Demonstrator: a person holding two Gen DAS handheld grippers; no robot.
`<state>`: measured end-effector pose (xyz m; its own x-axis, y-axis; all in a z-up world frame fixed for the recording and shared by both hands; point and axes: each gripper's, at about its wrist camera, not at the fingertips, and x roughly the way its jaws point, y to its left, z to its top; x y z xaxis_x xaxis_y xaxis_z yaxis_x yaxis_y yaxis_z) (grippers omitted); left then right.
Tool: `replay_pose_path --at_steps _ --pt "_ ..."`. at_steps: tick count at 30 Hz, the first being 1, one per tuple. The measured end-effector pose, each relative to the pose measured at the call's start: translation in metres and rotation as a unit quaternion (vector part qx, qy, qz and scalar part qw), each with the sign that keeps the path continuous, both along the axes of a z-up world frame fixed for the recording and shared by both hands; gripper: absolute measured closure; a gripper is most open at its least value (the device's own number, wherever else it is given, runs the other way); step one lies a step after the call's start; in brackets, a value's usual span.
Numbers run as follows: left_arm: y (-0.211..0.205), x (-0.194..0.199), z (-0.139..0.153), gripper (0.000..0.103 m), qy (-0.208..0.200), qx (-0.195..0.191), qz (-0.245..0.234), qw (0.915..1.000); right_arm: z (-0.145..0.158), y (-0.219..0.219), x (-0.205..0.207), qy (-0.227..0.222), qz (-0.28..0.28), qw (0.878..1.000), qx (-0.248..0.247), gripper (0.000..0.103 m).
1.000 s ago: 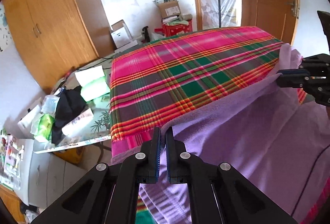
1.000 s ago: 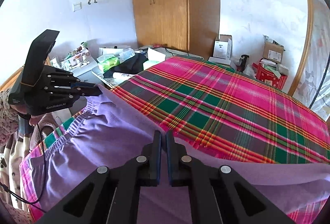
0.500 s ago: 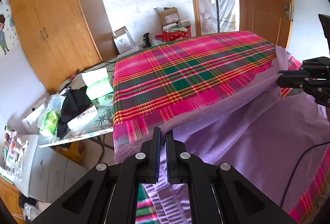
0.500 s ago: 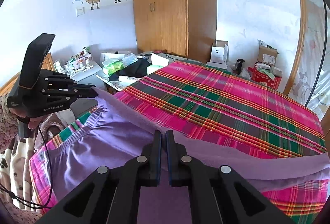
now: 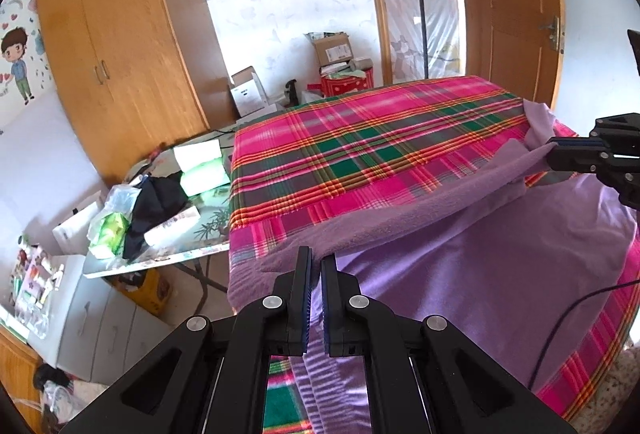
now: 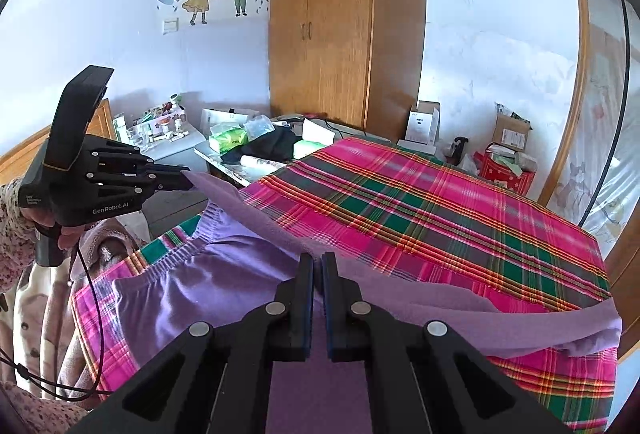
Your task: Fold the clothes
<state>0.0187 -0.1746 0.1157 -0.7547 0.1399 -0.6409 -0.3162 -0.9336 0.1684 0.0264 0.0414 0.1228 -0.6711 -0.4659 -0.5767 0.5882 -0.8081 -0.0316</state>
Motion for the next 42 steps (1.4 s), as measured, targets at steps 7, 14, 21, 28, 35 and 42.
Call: replay_pose_path --at_steps 7,14,21,28,35,42 --pt "-0.002 0.023 0.002 0.099 0.007 0.003 -0.001 1.0 0.004 0.002 0.025 0.008 0.003 1.0 -0.001 0.099" --pt "-0.005 0.046 -0.004 0.099 0.004 0.006 0.005 1.0 0.001 -0.003 0.048 0.012 0.013 1.0 0.002 0.099" --pt "-0.006 0.07 -0.013 0.099 -0.001 0.013 -0.004 0.9999 -0.008 -0.004 0.066 0.001 0.018 1.0 0.006 0.099" --pt "-0.005 0.085 -0.028 0.099 -0.013 0.016 -0.003 0.9998 -0.023 -0.001 0.081 -0.018 0.021 1.0 0.011 0.099" --pt "-0.003 0.099 -0.041 0.099 -0.02 0.022 -0.005 0.9995 -0.037 0.004 0.09 -0.041 0.021 0.999 0.007 0.099" --pt "-0.002 0.104 -0.057 0.099 -0.034 0.022 -0.001 0.9992 -0.052 0.007 0.094 -0.067 0.021 0.998 0.004 0.099"
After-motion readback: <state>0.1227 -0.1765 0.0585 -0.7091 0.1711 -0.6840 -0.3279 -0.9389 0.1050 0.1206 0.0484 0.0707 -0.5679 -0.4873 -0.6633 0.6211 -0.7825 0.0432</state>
